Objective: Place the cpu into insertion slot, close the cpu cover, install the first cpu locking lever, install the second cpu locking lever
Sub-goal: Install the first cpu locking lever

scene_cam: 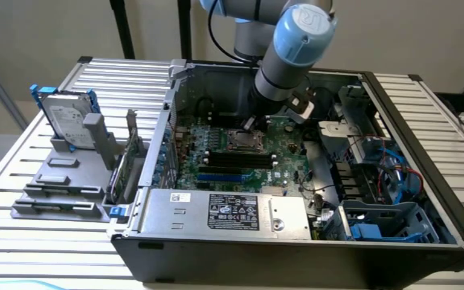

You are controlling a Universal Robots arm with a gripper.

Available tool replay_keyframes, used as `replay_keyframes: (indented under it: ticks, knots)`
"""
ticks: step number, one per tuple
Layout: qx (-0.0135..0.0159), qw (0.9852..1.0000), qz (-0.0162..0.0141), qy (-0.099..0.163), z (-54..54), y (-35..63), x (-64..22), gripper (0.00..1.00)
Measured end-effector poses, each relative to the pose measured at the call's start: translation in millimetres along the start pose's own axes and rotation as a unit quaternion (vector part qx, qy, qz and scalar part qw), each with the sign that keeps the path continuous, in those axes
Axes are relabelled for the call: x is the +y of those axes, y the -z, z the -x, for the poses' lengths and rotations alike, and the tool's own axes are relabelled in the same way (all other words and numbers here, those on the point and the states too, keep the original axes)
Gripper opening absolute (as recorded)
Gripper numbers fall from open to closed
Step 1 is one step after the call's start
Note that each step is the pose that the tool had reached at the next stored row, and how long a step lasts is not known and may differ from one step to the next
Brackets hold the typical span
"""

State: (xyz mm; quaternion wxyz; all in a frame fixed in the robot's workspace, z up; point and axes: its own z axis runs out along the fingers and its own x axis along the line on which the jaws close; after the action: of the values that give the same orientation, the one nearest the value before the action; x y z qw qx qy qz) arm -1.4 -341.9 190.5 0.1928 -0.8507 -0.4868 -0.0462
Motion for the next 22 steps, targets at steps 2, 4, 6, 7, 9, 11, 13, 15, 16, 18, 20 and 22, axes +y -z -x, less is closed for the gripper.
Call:
replay_keyframes:
  ticks: [2, 4, 6, 7, 9, 11, 13, 15, 16, 18, 20, 22]
  knots:
    - [0.0013, 1.0, -0.0019, 0.003, -0.1, 0.0, 0.5, 0.11]
    - [0.0016, 1.0, -0.0033, 0.005, 0.1, 0.2, 0.8, 0.11]
    - [0.0015, 1.0, -0.004, 0.007, 0.6, 0.4, 1.3, 0.11]
    - [0.0014, 1.0, -0.0042, 0.007, 1.1, 0.7, 1.6, 0.11]
    - [0.001, 1.0, -0.0044, 0.008, 1.9, 1.2, 2.4, 0.11]
    - [0.001, 0.9999, -0.0047, 0.009, 2.7, 1.6, 3.1, 0.11]
    - [0.0015, 0.9999, -0.0055, 0.01, 3.5, 1.8, 3.8, 0.11]
    - [0.0033, 0.9999, -0.0071, 0.011, 4.3, 1.7, 4.4, 0.11]
    - [0.0043, 0.9999, -0.008, 0.012, 4.5, 1.7, 4.7, 0.11]
    - [0.0071, 0.9998, -0.0104, 0.014, 4.8, 1.5, 4.9, 0.11]
    - [0.0099, 0.9997, -0.0129, 0.016, 5.1, 1.1, 5.2, 0.11]
    - [0.012, 0.9997, -0.015, 0.018, 5.4, 0.7, 5.6, 0.11]
